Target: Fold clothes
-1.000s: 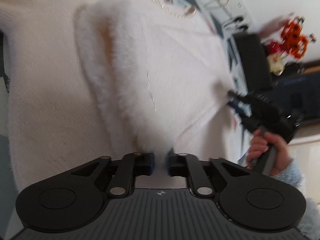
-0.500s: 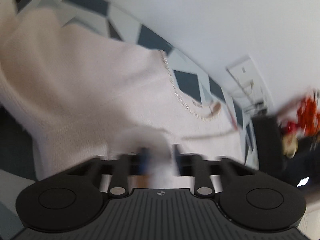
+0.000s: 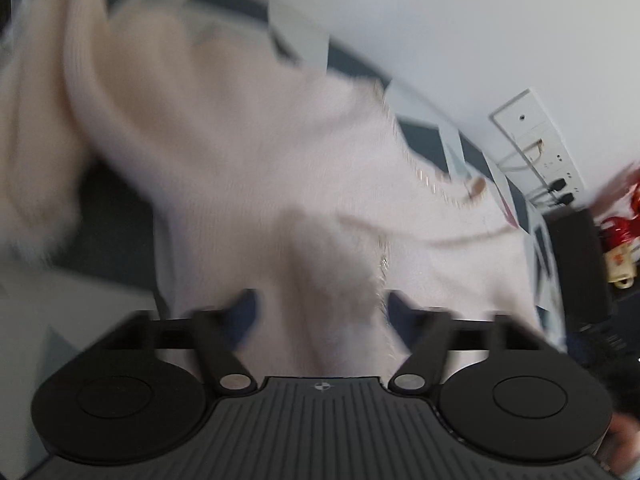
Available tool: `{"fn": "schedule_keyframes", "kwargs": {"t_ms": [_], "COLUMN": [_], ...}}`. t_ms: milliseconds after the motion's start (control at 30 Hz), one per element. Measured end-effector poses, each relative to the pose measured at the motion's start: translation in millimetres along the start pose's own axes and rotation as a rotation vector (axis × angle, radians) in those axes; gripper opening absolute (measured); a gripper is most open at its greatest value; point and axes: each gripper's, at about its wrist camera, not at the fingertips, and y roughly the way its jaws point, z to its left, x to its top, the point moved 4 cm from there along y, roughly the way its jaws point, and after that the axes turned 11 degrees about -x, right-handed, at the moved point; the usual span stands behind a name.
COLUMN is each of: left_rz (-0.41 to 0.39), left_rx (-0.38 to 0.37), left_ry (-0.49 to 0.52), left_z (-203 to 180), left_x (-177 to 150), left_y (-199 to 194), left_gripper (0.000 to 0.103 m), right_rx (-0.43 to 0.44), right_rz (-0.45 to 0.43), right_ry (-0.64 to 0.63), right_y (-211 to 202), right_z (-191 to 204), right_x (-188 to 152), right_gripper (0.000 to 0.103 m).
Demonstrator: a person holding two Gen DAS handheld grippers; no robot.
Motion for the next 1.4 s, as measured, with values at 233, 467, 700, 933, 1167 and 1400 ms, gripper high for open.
{"fn": "schedule_keyframes", "kwargs": {"t_ms": [233,467,700,933,1167,1400], "left_rz": [-0.07,0.006,0.072,-0.054,-0.22,-0.285], "left_rx": [0.059,0.032,-0.022,-0.091,-0.036,-0.013], "left_ry": [-0.006,0.258,0.425,0.307,0.29,0.358], "left_z": [9,-6,-32,-33,-32,-36], "left_x": [19,17,-30,-25,9,54], "left_y": [6,24,33,21,4,-3], "left_gripper": [0.08,0.07,0.067,0.007,0.007,0.007], "right_rx": [0.096,-0.029,-0.01,0.074,0.147,0.139], "right_rz": [0.088,0.111,0.168,0.185,0.157,0.103], "right_ry": [-0.057,-0.336,-0.369,-0.195,-0.113,-0.032], "right_y": [63,125,142,141,134,136], "right_z": [58,113,114,86,86,99], "right_x": [29,39,30,44,52,57], "right_gripper": [0.044,0.054,0.023,0.005,0.005,0.005]}}
